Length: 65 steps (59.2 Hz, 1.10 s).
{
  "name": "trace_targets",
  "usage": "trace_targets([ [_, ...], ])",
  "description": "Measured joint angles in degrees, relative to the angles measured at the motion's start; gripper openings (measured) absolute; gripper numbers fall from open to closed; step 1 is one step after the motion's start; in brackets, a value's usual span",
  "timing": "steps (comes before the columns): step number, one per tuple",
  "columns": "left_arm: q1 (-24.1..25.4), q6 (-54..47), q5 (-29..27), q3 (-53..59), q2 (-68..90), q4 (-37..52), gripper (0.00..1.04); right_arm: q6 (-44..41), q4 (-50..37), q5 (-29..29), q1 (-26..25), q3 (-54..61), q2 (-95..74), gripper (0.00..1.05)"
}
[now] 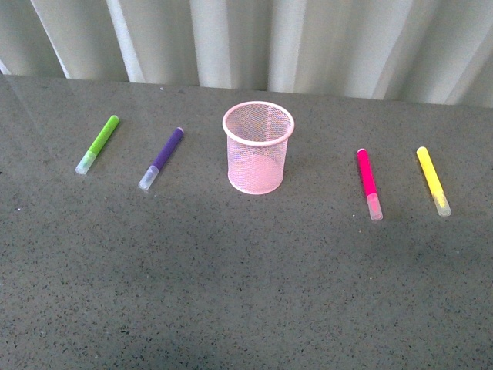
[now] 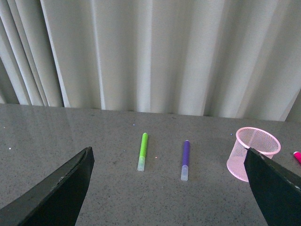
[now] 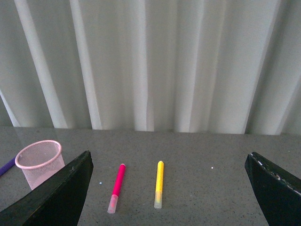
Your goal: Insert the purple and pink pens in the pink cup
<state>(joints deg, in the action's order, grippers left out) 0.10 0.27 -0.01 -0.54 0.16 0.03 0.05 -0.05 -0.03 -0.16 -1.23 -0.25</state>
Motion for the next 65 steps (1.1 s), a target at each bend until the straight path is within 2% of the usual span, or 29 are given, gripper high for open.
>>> trace_targets([
  [65, 0.00, 0.00, 0.00, 0.00, 0.00, 0.00, 0.98, 0.00, 0.00, 0.00, 0.00, 0.00, 0.00, 0.98],
])
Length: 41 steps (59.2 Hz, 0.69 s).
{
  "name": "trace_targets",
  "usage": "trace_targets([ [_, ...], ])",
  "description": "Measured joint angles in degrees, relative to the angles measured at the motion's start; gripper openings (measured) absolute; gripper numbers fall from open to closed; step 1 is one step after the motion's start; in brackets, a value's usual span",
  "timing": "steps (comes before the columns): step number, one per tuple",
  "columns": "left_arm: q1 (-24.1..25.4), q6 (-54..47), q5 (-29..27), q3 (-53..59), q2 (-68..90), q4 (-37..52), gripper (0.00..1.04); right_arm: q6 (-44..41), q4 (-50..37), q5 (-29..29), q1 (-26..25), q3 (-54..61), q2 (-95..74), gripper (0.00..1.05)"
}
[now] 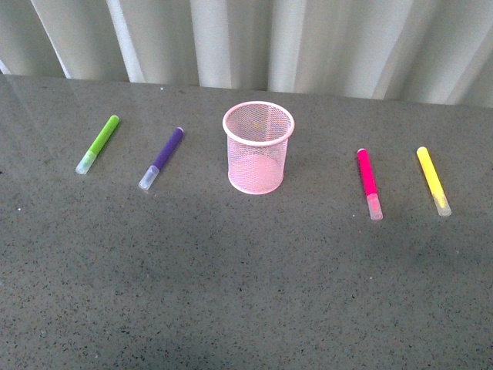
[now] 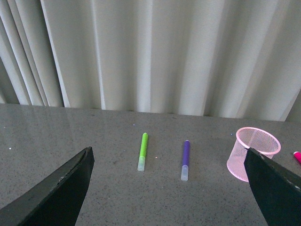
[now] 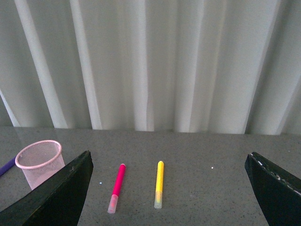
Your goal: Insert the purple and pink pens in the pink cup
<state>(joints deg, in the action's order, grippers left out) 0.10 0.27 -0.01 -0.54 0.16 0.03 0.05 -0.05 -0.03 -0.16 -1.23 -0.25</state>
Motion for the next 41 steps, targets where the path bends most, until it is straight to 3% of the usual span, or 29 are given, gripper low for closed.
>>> trace_targets([
  [13, -0.28, 0.46, -0.85, -0.07, 0.28, -0.28, 0.98, 0.00, 0.00, 0.00, 0.00, 0.00, 0.00, 0.98],
  [15, -2.82, 3.76, -8.17, -2.27, 3.02, -6.01, 0.98, -0.02, 0.00, -0.02, 0.00, 0.00, 0.00, 0.98],
  [17, -5.20, 10.01, -19.91, -6.25, 9.05, -12.57, 0.98, 0.00, 0.02, 0.00, 0.00, 0.00, 0.00, 0.98],
  [20, -5.05, 13.11, -26.60, -9.64, 16.68, -11.10, 0.98, -0.02, 0.00, -0.02, 0.00, 0.00, 0.00, 0.98],
  [32, -3.15, 10.10, -19.61, -24.50, 43.34, 11.98, 0.98, 0.00, 0.02, -0.02, 0.00, 0.00, 0.00, 0.98],
  [37, -2.86, 9.20, -14.40, -32.94, 55.98, 14.25, 0.98, 0.00, 0.02, -0.02, 0.00, 0.00, 0.00, 0.98],
  [41, -2.82, 9.03, -10.38, -39.43, 64.83, 10.29, 0.98, -0.02, 0.02, -0.02, 0.00, 0.00, 0.00, 0.98],
])
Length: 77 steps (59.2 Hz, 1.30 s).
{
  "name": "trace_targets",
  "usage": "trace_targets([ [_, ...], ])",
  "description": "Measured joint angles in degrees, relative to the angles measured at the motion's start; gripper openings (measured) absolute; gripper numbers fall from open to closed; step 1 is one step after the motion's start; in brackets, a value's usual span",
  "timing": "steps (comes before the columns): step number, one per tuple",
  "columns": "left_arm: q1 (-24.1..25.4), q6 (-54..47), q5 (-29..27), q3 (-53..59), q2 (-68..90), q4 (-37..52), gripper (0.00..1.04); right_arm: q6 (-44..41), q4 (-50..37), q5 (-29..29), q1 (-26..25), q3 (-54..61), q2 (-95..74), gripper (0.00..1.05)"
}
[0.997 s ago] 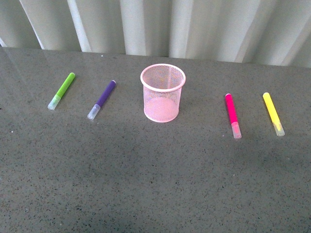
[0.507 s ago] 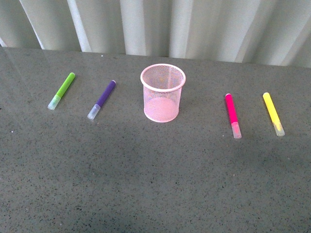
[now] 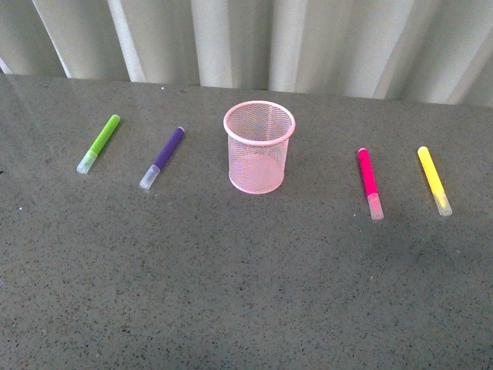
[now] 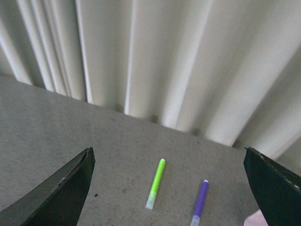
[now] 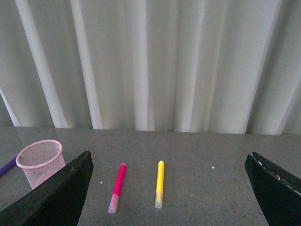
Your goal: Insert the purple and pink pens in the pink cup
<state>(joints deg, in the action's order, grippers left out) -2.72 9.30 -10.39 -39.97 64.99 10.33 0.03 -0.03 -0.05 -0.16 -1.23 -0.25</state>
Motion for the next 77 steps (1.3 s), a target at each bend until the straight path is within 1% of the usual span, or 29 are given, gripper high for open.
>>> trace_targets([
  [1, 0.00, -0.04, 1.73, -2.03, 2.71, -1.25, 0.98, 0.00, 0.00, 0.00, 0.00, 0.00, 0.00, 0.98],
  [5, -0.13, -0.59, 3.02, -7.89, 10.43, -4.48, 0.98, 0.02, 0.00, 0.00, 0.00, 0.00, 0.00, 0.98],
  [7, -0.17, -0.59, 5.09, -12.22, 15.06, -7.28, 0.98, 0.02, 0.00, 0.00, 0.00, 0.00, 0.00, 0.98],
  [12, -1.03, -1.97, 6.16, -19.45, 22.08, -11.82, 0.98, 0.02, 0.00, 0.00, 0.00, 0.00, 0.00, 0.98],
  [16, -1.95, -3.72, 8.15, -26.32, 28.00, -16.39, 0.98, 0.02, 0.00, 0.00, 0.00, 0.00, 0.00, 0.98],
  [20, -3.06, -6.29, 7.61, -33.03, 33.77, -21.75, 0.98, 0.00, 0.00, 0.00, 0.00, 0.00, 0.00, 0.98],
  [22, -3.50, -7.34, 8.33, -36.52, 36.94, -24.70, 0.98, 0.02, 0.00, 0.00, 0.00, 0.00, 0.00, 0.98],
  [25, -3.85, -8.17, 9.27, -39.43, 39.65, -27.30, 0.98, 0.02, 0.00, 0.00, 0.00, 0.00, 0.00, 0.98],
  [31, -4.92, -8.57, 9.29, -46.07, 46.47, -33.55, 0.98, 0.02, 0.00, 0.00, 0.00, 0.00, 0.00, 0.98],
  [35, -5.62, -9.03, 8.57, -48.39, 49.94, -35.89, 0.98, 0.02, 0.00, 0.00, 0.00, 0.00, 0.00, 0.98],
  [39, -6.34, -9.03, 7.96, -49.33, 52.85, -36.44, 0.98, 0.02, 0.00, 0.00, 0.00, 0.00, 0.00, 0.98],
  [53, -8.61, -7.96, 9.31, -49.70, 59.28, -34.34, 0.98, 0.00, 0.00, 0.00, 0.00, 0.00, 0.00, 0.98],
  [60, -9.53, -7.41, 10.86, -50.66, 61.46, -33.51, 0.98, 0.02, 0.00, 0.00, 0.00, 0.00, 0.00, 0.98],
  [77, -10.97, -8.87, 10.05, -56.28, 67.89, -34.60, 0.98, 0.02, 0.00, 0.00, 0.00, 0.00, 0.00, 0.98],
])
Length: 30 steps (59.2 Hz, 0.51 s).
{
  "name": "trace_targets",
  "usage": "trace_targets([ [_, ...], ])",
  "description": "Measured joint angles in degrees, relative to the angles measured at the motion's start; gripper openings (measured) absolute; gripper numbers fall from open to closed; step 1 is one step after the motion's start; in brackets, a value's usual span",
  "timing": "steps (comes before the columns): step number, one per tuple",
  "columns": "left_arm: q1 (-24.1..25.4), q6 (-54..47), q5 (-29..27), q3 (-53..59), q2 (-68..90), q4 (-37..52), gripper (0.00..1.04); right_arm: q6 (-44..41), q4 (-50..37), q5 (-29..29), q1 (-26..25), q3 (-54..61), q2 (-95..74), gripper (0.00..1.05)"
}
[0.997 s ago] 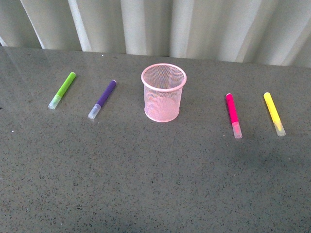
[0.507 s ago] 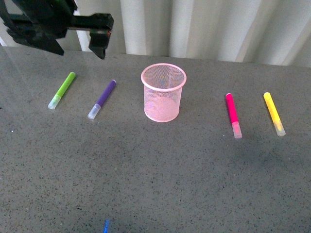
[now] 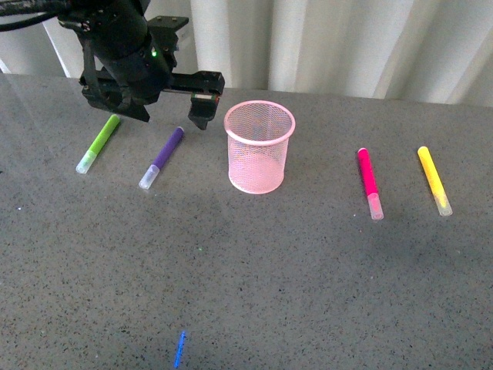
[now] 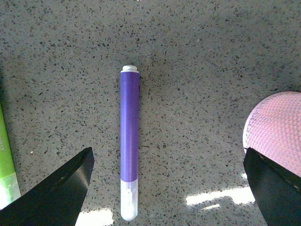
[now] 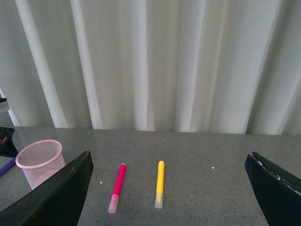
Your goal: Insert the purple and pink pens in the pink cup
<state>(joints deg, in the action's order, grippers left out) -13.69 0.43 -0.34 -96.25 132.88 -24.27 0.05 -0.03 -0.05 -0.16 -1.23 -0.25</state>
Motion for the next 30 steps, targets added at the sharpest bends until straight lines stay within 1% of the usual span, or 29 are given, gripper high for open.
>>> trace_targets([
  [7, -0.28, -2.05, -0.15, -2.32, 2.95, -0.94, 0.98, -0.02, 0.00, 0.00, 0.00, 0.00, 0.00, 0.98],
  [14, -0.37, -4.09, -1.51, -4.70, 5.18, -1.55, 0.98, 0.00, 0.00, 0.00, 0.00, 0.00, 0.00, 0.98],
  [30, -0.35, -6.86, -1.84, -9.86, 9.88, -2.89, 0.98, 0.00, 0.00, 0.00, 0.00, 0.00, 0.00, 0.98],
])
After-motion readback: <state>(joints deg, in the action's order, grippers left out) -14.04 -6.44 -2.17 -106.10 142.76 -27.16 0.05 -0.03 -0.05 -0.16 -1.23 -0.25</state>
